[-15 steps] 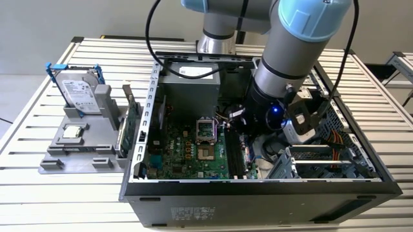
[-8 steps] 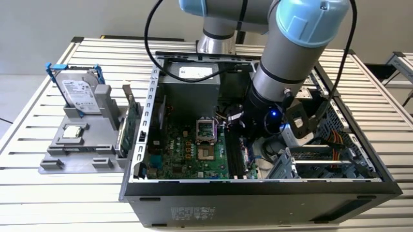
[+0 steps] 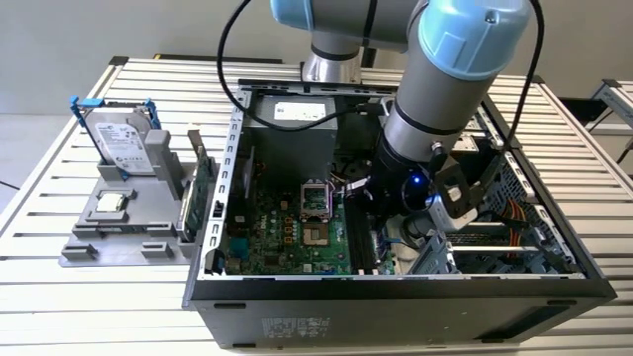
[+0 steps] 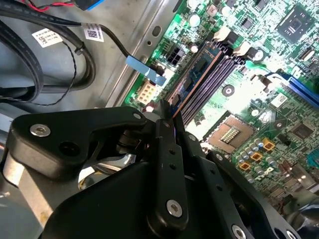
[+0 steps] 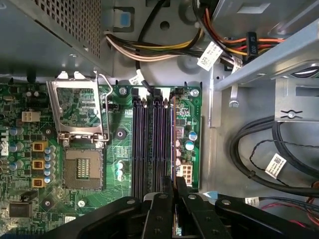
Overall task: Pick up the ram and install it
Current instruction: 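Insert the ram into the slot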
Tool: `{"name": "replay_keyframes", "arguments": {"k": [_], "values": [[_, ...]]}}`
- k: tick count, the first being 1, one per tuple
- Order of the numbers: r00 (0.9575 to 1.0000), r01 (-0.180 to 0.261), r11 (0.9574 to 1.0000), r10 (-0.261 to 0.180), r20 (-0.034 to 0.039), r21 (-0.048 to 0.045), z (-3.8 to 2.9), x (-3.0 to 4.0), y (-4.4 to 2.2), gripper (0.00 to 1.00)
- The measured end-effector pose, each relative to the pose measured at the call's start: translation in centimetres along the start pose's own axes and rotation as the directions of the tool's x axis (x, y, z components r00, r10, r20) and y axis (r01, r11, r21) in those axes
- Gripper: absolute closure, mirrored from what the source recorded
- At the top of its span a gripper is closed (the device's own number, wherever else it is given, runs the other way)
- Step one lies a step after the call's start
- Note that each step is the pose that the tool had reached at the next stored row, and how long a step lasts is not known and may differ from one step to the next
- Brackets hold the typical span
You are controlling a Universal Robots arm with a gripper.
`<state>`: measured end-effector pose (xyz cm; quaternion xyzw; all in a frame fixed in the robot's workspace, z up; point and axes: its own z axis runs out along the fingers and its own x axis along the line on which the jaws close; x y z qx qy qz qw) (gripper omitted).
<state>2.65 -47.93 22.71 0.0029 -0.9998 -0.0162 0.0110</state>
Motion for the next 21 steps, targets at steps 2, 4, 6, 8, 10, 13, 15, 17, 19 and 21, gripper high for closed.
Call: {"name": "replay_keyframes", "arguments": {"k": [2, 4, 6, 8, 10, 13, 15, 17, 19, 21], "values": [[1.0, 0.004, 1.0, -0.004, -0.0002, 0.0002, 0.15, 0.03, -0.02, 1.0], [1.0, 0.008, 1.0, -0.008, -0.0003, 0.0002, 0.36, 0.06, -0.06, 1.0], [0.9999, 0.012, 0.9999, -0.012, -0.0005, 0.0004, 0.55, 0.08, -0.08, 1.0], [0.9999, 0.016, 0.9999, -0.016, -0.0005, 0.0005, 0.71, 0.11, -0.09, 1.0], [0.9998, 0.02, 0.9998, -0.02, -0.0007, 0.0006, 0.82, 0.13, -0.1, 1.0], [0.9997, 0.024, 0.9997, -0.024, -0.0008, 0.0006, 1.01, 0.16, -0.13, 1.0], [0.9997, 0.024, 0.9997, -0.024, -0.0009, 0.0009, 1.04, 0.17, -0.14, 1.0], [0.9997, 0.025, 0.9997, -0.025, -0.0009, 0.0007, 1.08, 0.17, -0.14, 1.0], [0.9997, 0.025, 0.9997, -0.025, -0.0008, 0.0004, 1.15, 0.17, -0.14, 1.0], [0.9997, 0.025, 0.9997, -0.025, -0.0008, 0.0007, 1.21, 0.18, -0.14, 1.0]]}}
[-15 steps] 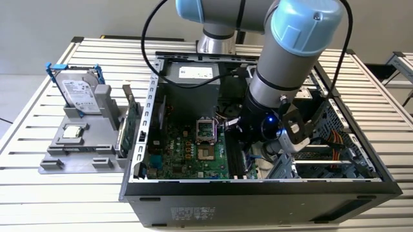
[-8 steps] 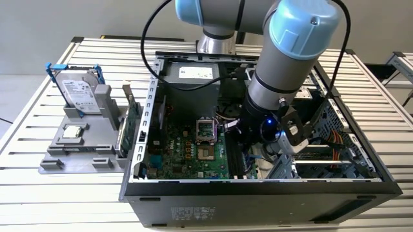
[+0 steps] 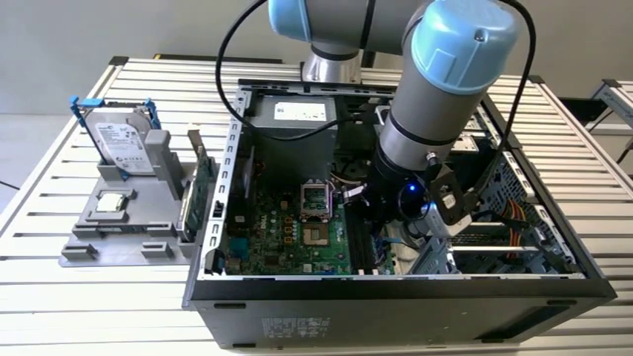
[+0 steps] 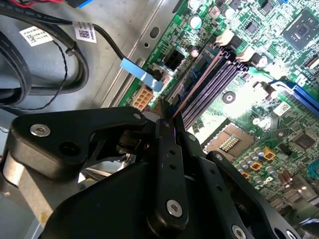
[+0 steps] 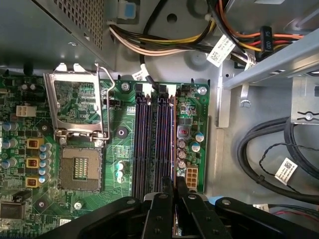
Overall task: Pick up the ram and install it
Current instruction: 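Insert the ram into the slot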
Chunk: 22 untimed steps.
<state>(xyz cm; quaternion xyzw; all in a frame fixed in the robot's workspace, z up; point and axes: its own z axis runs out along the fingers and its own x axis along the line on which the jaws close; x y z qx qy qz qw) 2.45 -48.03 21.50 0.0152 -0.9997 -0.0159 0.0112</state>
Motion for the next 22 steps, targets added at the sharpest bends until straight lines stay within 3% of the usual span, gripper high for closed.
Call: {"name": "replay_keyframes", "arguments": {"k": [22], "values": [[1.0, -0.005, 1.0, 0.005, 0.0002, -0.0002, 0.79, -0.01, -0.02, 1.0]]}}
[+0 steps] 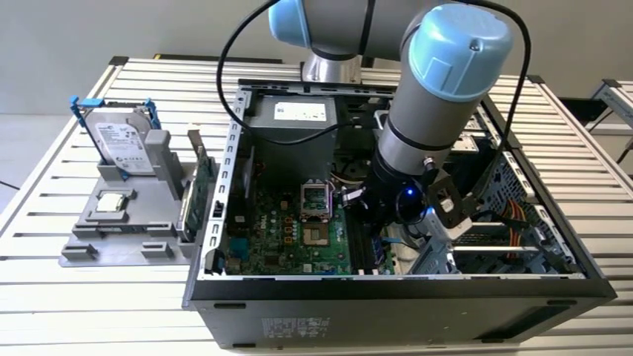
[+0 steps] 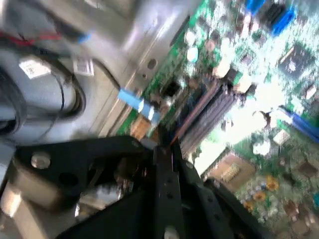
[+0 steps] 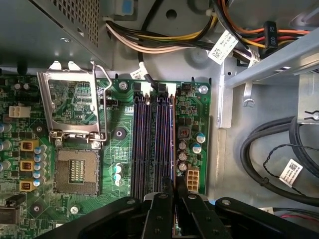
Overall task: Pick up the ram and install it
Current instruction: 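Insert the ram into the slot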
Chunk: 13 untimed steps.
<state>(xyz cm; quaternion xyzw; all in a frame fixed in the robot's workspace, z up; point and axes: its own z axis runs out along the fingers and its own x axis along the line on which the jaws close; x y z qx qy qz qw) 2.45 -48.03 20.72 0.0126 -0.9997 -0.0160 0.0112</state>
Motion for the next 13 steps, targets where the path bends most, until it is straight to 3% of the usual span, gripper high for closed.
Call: {"name": "replay_keyframes", "arguments": {"k": [13], "values": [[1.0, 0.0, 1.0, 0.0, 0.0, 0.0001, 0.0, 0.01, 0.0, 1.0]]}}
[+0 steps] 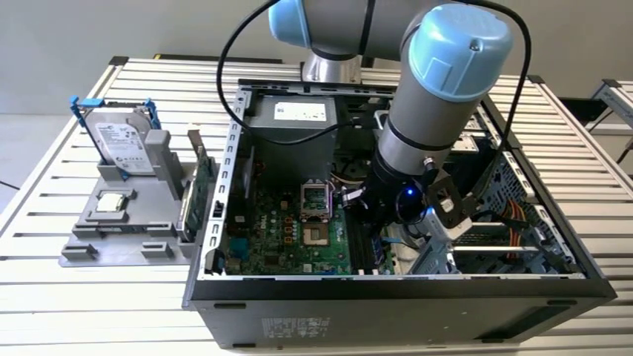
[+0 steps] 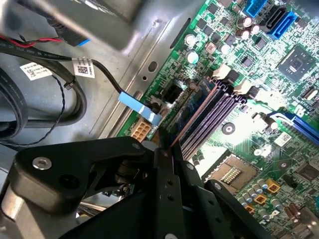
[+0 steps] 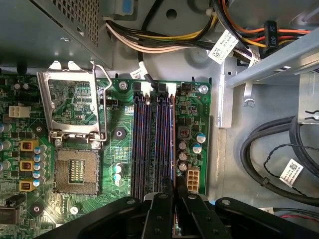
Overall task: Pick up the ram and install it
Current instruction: 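Insert the ram into the slot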
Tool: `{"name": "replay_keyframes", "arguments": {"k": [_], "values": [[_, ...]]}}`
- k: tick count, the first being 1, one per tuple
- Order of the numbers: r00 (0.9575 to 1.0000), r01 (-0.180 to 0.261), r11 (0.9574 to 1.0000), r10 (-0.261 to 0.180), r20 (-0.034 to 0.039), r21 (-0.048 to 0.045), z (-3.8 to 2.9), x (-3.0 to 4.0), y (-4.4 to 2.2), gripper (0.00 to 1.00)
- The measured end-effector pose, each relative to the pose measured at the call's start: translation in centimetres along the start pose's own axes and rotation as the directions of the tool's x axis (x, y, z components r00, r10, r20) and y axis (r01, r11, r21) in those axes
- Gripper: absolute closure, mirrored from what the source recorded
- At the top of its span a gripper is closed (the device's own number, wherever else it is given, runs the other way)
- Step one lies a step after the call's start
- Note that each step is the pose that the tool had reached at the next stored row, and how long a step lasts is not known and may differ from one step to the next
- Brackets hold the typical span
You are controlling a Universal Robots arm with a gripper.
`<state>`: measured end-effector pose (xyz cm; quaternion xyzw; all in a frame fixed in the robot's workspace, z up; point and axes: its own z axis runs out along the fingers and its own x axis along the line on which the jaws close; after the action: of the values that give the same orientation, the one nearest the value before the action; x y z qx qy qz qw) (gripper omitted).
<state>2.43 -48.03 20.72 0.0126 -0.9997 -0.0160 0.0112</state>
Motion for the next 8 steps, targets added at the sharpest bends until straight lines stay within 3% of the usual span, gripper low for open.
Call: {"name": "replay_keyframes", "arguments": {"k": [2, 6, 8], "values": [[1.0, 0.0, 1.0, 0.0, 0.0002, -0.0006, -0.13, 0.0, 0.01, 1.0], [1.0, 0.0, 1.0, 0.0, -0.0001, 0.0006, -1.47, 0.05, 0.04, 1.0], [1.0, -0.001, 1.0, 0.001, 0.0001, 0.0001, -1.48, 0.13, 0.05, 1.0]]}}
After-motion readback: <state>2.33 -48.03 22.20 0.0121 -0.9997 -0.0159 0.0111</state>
